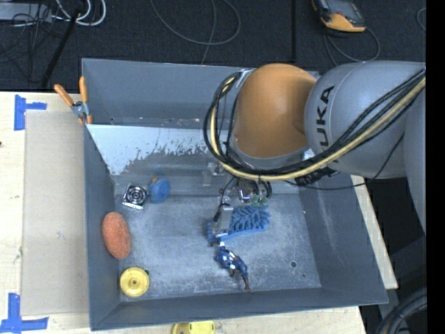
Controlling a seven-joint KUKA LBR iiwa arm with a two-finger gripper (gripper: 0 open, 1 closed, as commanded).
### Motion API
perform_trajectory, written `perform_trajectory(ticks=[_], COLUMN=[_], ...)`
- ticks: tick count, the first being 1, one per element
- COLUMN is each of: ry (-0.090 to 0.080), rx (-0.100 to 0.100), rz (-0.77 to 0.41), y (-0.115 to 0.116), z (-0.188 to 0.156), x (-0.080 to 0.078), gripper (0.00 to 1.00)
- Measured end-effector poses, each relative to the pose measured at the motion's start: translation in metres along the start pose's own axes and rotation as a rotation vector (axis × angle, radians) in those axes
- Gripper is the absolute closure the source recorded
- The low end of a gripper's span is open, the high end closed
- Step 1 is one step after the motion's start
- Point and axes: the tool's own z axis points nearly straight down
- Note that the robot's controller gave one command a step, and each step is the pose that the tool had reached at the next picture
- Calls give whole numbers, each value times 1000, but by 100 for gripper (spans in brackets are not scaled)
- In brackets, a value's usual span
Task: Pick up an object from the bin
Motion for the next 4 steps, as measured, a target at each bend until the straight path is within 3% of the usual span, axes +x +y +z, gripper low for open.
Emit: perform_trajectory(ticks=[1, 2, 3, 4], ry=[7, -4, 11, 12], rx=[2, -1, 2, 2], rz=[-56, -116, -124, -121], y=[-16, -36, -48, -48], z=[20, 62, 108, 108], x=[6, 8, 33, 33], gripper=[0, 0, 100, 100])
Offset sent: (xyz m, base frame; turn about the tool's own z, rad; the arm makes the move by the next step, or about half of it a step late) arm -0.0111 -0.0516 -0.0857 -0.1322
